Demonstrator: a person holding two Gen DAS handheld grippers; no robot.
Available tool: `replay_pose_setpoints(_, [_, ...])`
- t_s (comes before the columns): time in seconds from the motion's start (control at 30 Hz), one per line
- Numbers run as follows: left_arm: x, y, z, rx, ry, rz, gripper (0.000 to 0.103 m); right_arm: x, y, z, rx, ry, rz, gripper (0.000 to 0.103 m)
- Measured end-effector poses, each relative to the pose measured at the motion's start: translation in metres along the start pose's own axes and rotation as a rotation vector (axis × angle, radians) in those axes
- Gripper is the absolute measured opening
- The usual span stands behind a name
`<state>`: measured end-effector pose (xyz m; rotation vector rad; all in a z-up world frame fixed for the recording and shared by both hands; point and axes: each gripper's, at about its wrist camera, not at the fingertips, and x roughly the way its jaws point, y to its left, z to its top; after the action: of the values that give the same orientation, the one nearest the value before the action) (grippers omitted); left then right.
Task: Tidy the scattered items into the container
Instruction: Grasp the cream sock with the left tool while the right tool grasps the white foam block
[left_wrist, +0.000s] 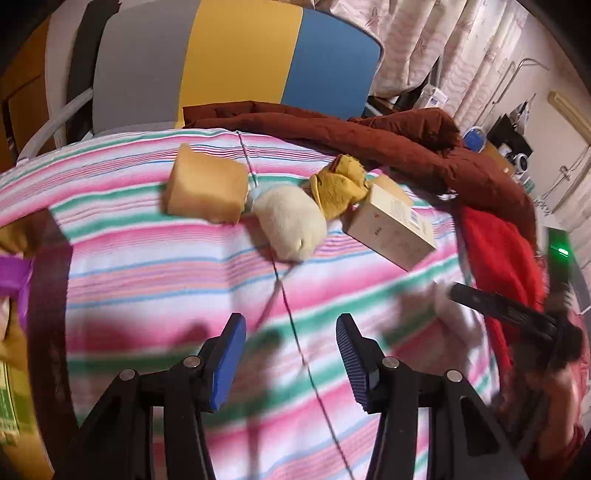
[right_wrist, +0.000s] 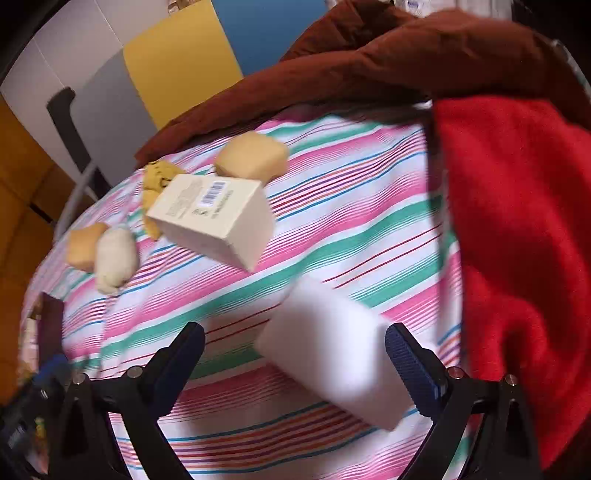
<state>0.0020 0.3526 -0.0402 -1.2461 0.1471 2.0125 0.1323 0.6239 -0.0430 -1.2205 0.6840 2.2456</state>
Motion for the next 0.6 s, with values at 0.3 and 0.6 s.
replay_pose_setpoints(0.3, [0.066, -0.001, 0.045, -0.125, 0.112, 0.009, 0.055, 0.010, -0.013, 0.001, 0.029, 0.052, -0.091, 0.099])
replay_pose_setpoints(0.6, [0.082, -0.003, 0.062, -0.083, 0.046, -0.009, 0.053, 0.011, -0.022, -0.002, 0.055, 0.072, -0.090, 0.099])
